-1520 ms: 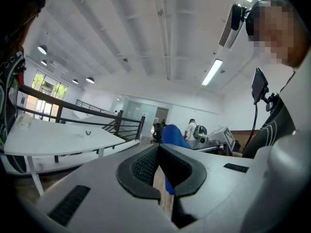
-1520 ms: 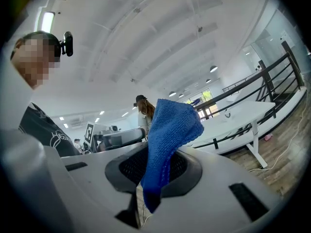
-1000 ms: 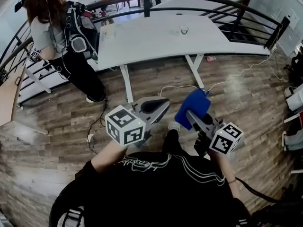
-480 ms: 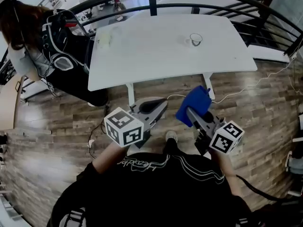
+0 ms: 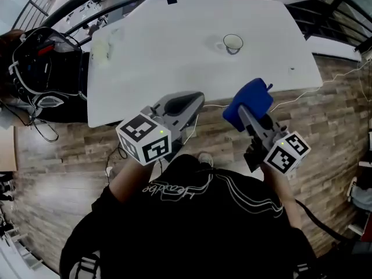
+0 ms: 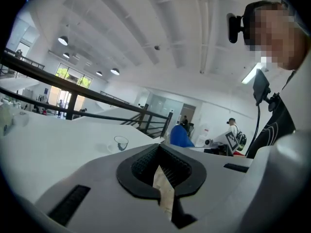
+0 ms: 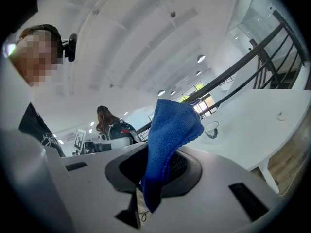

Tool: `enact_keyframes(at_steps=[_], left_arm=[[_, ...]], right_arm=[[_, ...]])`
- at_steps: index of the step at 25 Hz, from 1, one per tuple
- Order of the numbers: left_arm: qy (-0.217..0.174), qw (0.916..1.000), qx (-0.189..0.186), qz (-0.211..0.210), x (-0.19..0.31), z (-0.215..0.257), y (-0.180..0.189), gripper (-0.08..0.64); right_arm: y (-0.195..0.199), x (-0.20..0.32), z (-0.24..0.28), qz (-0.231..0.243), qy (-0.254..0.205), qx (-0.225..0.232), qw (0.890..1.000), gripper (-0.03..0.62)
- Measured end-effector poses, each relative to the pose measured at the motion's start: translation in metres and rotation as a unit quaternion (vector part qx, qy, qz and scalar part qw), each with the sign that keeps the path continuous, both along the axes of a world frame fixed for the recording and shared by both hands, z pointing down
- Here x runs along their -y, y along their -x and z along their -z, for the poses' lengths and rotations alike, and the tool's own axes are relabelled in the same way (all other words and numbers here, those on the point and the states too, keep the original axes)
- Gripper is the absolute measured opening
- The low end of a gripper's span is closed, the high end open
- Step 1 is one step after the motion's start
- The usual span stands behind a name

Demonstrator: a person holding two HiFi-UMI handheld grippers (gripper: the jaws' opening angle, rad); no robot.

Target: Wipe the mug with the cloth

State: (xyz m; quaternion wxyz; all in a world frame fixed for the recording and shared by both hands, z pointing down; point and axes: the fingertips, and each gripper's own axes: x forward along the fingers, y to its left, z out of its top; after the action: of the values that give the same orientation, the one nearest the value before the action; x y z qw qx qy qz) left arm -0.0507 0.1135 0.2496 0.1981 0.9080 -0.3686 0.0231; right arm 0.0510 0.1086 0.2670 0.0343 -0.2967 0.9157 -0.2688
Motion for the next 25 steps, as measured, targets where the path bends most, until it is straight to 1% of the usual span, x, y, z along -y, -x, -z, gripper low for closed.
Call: enact_keyframes(at_steps=[4,7,9,11,14,17,21,25], left_arm=[[0.014,0.9999,-0.001,-0.008,0.02,-0.014,-0.002,0.008],[0.01,0.9996,-0.003,-0.026,0.039,-0.016,-0.003,0.008],[0.014,0.9994,0.006,-0.032,0.058,-0.022,-0.001,0.008],[0.026,0.9987,0.017,-0.04,0.077,-0.033,0.002,0.008],[0.038,0.9974,0.025,-0.056,0.107,-0.047,0.003,0.008],[0.047,0.9963,0.035,-0.063,0.138,-0.063,0.01,0.008],[0.069,0.9939,0.045,-0.074,0.174,-0.089,0.016,0.009],[0.083,0.9911,0.059,-0.086,0.2,-0.113,0.016,0.009]], right_arm=[[-0.005,0.023,-0.011,-0.024,0.014,0.003,1.0,0.051],[-0.005,0.044,-0.017,-0.04,0.026,0.015,0.999,0.051],[-0.002,0.059,-0.022,-0.052,0.036,0.021,0.998,0.051],[0.002,0.075,-0.028,-0.063,0.048,0.027,0.996,0.051],[0.007,0.1,-0.039,-0.077,0.063,0.042,0.994,0.051],[0.016,0.127,-0.054,-0.088,0.081,0.057,0.991,0.051],[0.026,0.152,-0.077,-0.103,0.113,0.085,0.985,0.051],[0.025,0.167,-0.1,-0.139,0.14,0.114,0.974,0.051]])
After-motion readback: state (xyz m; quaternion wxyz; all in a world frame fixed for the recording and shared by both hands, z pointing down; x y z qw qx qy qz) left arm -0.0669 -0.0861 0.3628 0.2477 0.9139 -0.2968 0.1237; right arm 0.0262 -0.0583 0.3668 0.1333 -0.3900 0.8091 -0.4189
